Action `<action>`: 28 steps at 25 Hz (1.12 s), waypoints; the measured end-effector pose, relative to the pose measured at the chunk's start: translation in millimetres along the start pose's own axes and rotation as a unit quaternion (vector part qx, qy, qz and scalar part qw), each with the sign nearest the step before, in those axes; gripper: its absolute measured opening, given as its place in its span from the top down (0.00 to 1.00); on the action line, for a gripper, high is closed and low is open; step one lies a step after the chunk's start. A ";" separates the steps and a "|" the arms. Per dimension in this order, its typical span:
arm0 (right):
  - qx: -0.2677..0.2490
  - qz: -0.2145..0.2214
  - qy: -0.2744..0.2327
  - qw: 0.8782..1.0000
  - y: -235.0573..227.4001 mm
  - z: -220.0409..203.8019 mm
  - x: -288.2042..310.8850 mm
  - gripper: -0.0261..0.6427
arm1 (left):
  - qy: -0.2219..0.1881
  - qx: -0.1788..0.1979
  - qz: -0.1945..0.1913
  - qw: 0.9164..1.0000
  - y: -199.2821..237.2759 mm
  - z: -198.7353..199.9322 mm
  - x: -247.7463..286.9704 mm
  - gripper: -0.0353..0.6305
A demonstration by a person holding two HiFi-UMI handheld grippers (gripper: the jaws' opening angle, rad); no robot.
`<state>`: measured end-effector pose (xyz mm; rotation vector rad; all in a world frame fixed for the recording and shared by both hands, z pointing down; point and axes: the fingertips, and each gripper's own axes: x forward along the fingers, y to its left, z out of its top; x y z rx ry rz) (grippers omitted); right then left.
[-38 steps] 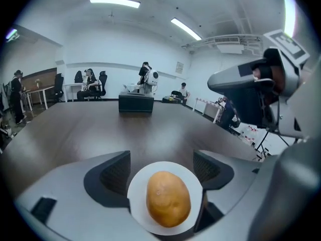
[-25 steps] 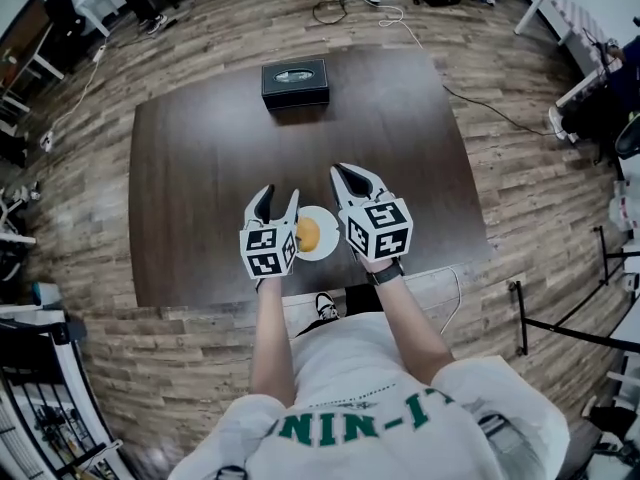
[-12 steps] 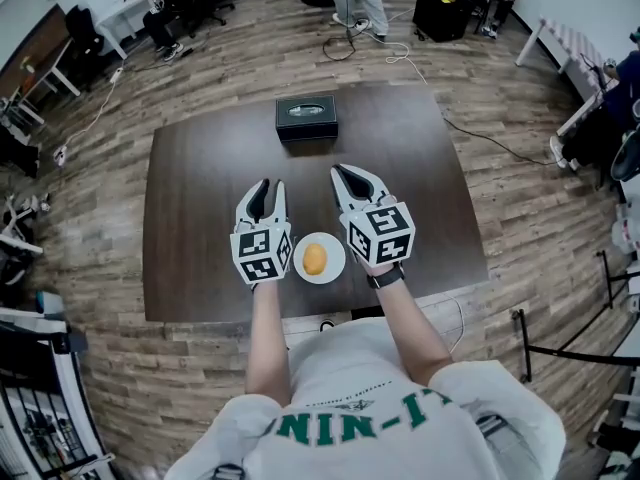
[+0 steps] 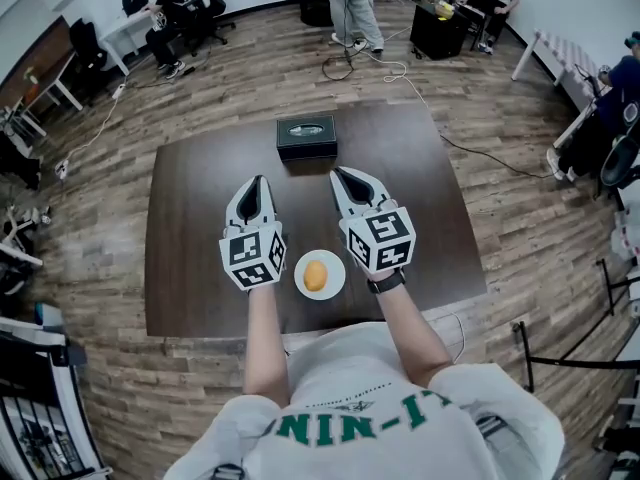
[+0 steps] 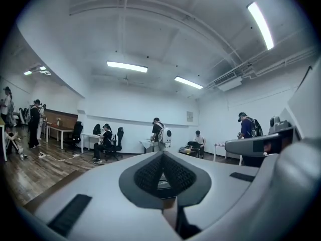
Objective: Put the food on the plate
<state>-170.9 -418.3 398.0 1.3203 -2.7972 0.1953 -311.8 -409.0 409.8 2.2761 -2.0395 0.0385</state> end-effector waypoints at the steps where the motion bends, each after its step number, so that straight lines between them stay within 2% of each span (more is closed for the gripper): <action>1: -0.003 0.001 -0.006 1.000 -0.2 3.2 -1.3 0.94 | -0.001 0.002 0.003 1.000 -0.1 1.8 0.5 0.93; 7: -0.051 -0.031 -0.025 0.998 -10.0 21.0 -13.5 0.94 | -0.005 0.020 -0.003 1.000 -9.8 11.5 2.5 0.93; 15: -0.047 -0.048 -0.024 0.997 -18.4 20.1 -18.6 0.94 | -0.006 0.019 -0.035 0.999 -22.0 8.9 3.4 0.93; 24: -0.076 -0.024 -0.006 0.997 -4.3 13.1 -10.9 0.94 | 0.001 0.020 -0.066 0.998 -33.8 -4.9 9.7 0.93; 28: -0.078 0.024 0.010 0.997 8.7 7.4 2.9 0.94 | 0.017 0.038 -0.069 0.997 -27.8 -15.3 16.3 0.93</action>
